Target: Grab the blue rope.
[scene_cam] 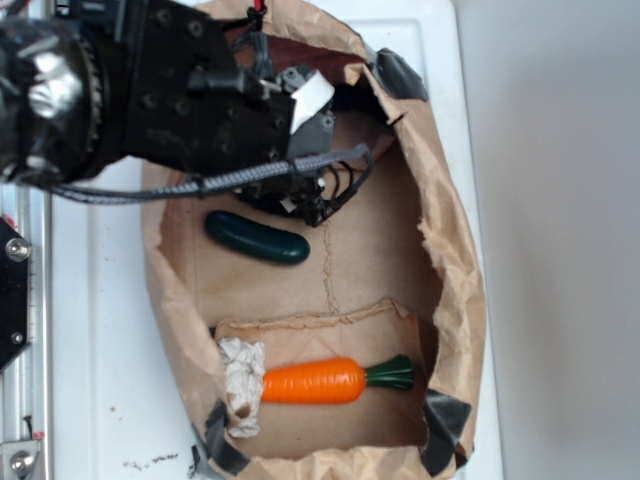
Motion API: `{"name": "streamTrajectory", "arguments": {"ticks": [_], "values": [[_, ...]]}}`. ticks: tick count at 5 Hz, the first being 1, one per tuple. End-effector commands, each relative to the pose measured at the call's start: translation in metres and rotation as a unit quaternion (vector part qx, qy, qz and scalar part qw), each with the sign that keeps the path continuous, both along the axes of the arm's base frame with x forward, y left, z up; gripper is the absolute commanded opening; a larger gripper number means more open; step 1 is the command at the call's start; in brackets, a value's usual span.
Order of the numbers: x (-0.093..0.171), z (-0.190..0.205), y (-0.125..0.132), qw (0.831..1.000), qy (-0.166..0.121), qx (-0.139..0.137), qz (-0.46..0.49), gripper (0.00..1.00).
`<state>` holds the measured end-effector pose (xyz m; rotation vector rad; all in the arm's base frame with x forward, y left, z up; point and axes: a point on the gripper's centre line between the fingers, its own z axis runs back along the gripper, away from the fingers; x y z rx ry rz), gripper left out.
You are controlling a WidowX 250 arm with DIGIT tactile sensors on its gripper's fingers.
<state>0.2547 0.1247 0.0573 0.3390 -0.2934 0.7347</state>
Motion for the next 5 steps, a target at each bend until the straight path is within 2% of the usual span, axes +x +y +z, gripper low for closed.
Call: {"name": "streamTrajectory", "arguments": {"ticks": [1,2,3,4,5], "values": [[0.019,0.016,0.015,0.999,-0.034,0.005,0.039,1.00],[0.016,0.018,0.022,0.999,-0.030,-0.021,0.023,1.00],[0.007,0.034,0.048,0.993,-0.008,-0.103,-0.062,1.00],[-0.005,0.038,0.055,0.986,-0.012,-0.114,-0.123,1.00],[-0.009,0.041,0.064,0.975,0.007,-0.133,-0.177,1.00]]}}
